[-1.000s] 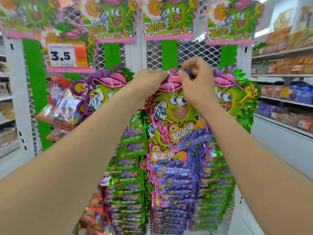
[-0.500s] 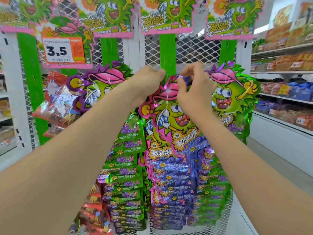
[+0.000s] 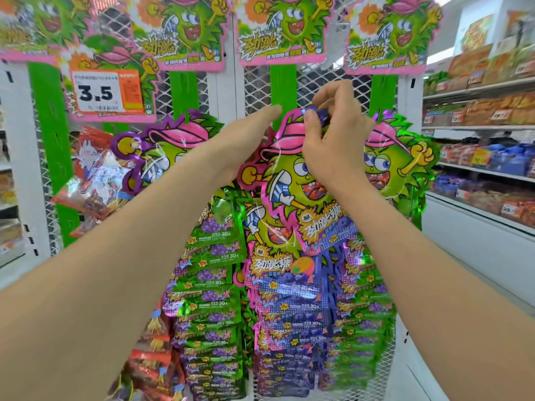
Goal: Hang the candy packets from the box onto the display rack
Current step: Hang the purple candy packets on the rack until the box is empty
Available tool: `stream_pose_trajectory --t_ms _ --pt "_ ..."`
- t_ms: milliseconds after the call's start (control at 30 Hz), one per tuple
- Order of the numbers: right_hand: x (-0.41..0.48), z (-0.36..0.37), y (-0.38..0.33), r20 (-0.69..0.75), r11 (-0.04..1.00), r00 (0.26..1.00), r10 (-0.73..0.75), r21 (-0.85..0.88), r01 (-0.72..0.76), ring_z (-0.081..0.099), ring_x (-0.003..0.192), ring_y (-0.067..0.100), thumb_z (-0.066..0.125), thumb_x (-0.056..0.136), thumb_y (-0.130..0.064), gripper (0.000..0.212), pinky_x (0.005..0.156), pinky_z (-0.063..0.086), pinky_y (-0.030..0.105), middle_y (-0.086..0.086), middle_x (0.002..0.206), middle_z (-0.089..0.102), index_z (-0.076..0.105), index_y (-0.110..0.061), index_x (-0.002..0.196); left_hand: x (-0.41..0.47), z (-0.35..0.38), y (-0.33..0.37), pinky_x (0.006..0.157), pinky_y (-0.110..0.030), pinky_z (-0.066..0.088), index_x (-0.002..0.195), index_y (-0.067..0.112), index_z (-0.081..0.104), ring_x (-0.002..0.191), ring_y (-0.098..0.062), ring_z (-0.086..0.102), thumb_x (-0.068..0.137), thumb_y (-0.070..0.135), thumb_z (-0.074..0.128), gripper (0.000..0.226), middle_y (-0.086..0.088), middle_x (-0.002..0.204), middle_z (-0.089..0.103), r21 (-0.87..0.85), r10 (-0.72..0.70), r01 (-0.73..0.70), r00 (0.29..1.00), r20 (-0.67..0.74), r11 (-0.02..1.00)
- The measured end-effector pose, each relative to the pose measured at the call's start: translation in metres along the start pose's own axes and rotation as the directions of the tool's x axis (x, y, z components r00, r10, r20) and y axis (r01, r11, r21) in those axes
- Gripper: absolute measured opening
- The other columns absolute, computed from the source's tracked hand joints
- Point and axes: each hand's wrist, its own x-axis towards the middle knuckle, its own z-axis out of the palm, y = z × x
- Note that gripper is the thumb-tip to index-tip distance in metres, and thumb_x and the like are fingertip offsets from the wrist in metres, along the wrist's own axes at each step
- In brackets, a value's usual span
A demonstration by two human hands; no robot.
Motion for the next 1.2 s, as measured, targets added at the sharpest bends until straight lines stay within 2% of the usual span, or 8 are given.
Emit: stream_pose_trajectory --t_ms 67,200,333,567,767,1000,1133,1200 --pt "0.002 0.004 0.000 0.020 0.999 0.999 0.046 -0.015 -0.046 0.060 0.092 0.019 0.060 0.092 -0.015 0.016 0.092 0.035 0.042 -0.009 0.090 0.062 0.053 -0.018 0.106 -0.002 -0.001 0.000 0.123 -0.049 0.037 0.147 0.024 0.059 0.141 -0.026 0.052 0.090 0.069 0.067 0.073 -0.004 0.153 0.057 -0.014 0.006 -0.006 1.000 0.015 1.000" --pt "0.003 0.007 -0.002 0.075 0.988 0.986 0.152 -0.025 -0.150 0.060 0.096 0.022 0.061 0.092 -0.016 0.023 0.091 0.034 0.039 -0.009 0.091 0.062 0.044 -0.026 0.103 0.008 -0.006 -0.012 0.106 -0.052 0.055 0.118 0.023 0.078 0.115 -0.030 0.073 0.056 0.069 0.082 0.078 -0.003 0.122 0.078 -0.063 0.010 -0.009 1.000 0.012 0.998" --pt "-0.001 0.008 0.000 0.123 0.984 0.976 0.179 -0.048 -0.174 0.059 0.098 0.022 0.060 0.094 -0.016 0.017 0.088 0.026 0.037 -0.009 0.091 0.061 0.049 -0.023 0.106 0.006 -0.006 -0.012 0.107 -0.045 0.056 0.112 0.020 0.081 0.113 -0.022 0.074 0.080 0.050 0.079 0.043 0.000 0.118 0.079 -0.013 0.068 -0.068 0.998 0.016 0.998" --pt "-0.005 0.008 -0.002 0.120 0.995 0.989 0.092 -0.057 -0.086 0.062 0.090 0.022 0.061 0.093 -0.018 0.015 0.093 0.038 0.045 -0.010 0.091 0.063 0.051 -0.023 0.103 0.003 -0.002 -0.014 0.110 -0.048 0.053 0.108 0.022 0.080 0.116 -0.023 0.072 0.082 0.048 0.072 0.038 -0.001 0.120 0.078 0.009 0.090 -0.090 0.996 0.008 0.996" --pt "0.002 0.006 -0.009 0.025 0.996 0.996 0.088 0.022 -0.088 0.061 0.082 0.019 0.061 0.090 -0.018 0.019 0.089 0.050 0.059 -0.016 0.082 0.055 0.046 -0.026 0.099 0.005 0.002 -0.008 0.099 -0.050 0.060 0.114 0.021 0.077 0.100 -0.028 0.078 0.067 0.062 0.075 0.063 -0.004 0.108 0.081 -0.063 -0.002 0.000 1.000 -0.030 0.998" --pt "-0.018 0.010 0.000 0.069 0.996 0.997 0.036 -0.079 -0.031 0.059 0.085 0.019 0.063 0.090 -0.016 0.016 0.088 0.038 0.043 -0.009 0.088 0.060 0.053 -0.019 0.101 0.005 0.000 -0.019 0.112 -0.042 0.051 0.106 0.020 0.077 0.116 -0.020 0.070 0.104 0.036 0.064 0.021 -0.002 0.118 0.078 0.056 0.136 -0.138 0.990 0.026 0.989" --pt "-0.023 0.009 0.005 0.088 0.998 0.996 0.032 -0.050 -0.027 0.064 0.085 0.022 0.064 0.093 -0.020 0.019 0.090 0.047 0.052 -0.007 0.090 0.064 0.054 -0.018 0.109 -0.004 0.001 -0.019 0.060 -0.022 0.038 0.090 0.007 0.066 0.064 -0.014 0.044 0.110 0.034 0.055 0.035 -0.006 0.078 0.050 0.253 0.230 -0.221 0.973 -0.003 0.942" --pt "-0.030 0.008 0.013 0.142 0.999 0.989 0.030 -0.040 -0.025 0.065 0.088 0.025 0.064 0.095 -0.021 0.022 0.086 0.051 0.053 -0.004 0.097 0.065 0.053 -0.016 0.114 -0.009 0.003 -0.020 0.053 -0.021 0.036 0.090 0.005 0.069 0.056 -0.010 0.042 0.106 0.028 0.064 0.029 -0.003 0.074 0.053 0.332 0.311 -0.277 0.949 -0.055 0.902"
